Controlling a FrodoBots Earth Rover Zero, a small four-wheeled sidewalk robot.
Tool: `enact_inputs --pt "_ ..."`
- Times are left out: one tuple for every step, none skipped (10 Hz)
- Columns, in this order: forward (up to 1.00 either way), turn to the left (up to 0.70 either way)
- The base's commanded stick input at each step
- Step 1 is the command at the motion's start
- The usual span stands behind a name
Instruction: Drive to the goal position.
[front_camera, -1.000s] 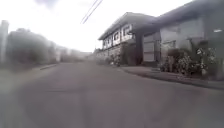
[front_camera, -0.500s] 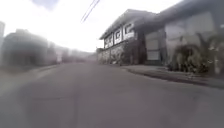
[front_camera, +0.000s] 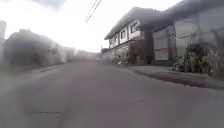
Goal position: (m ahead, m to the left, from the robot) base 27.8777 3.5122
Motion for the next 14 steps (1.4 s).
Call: enact_inputs --pt "1.0 0.0" --pt "1.0 0.0" --pt "1.0 0.0" --pt "1.0 0.0" --pt "1.0 0.0" --pt "1.0 0.0" --pt "1.0 0.0" --pt "1.0 0.0" --pt "1.0 0.0" --pt "1.0 0.0" --pt "1.0 0.0" --pt "1.0 0.0" --pt "1.0 0.0" --pt "1.0 0.0"
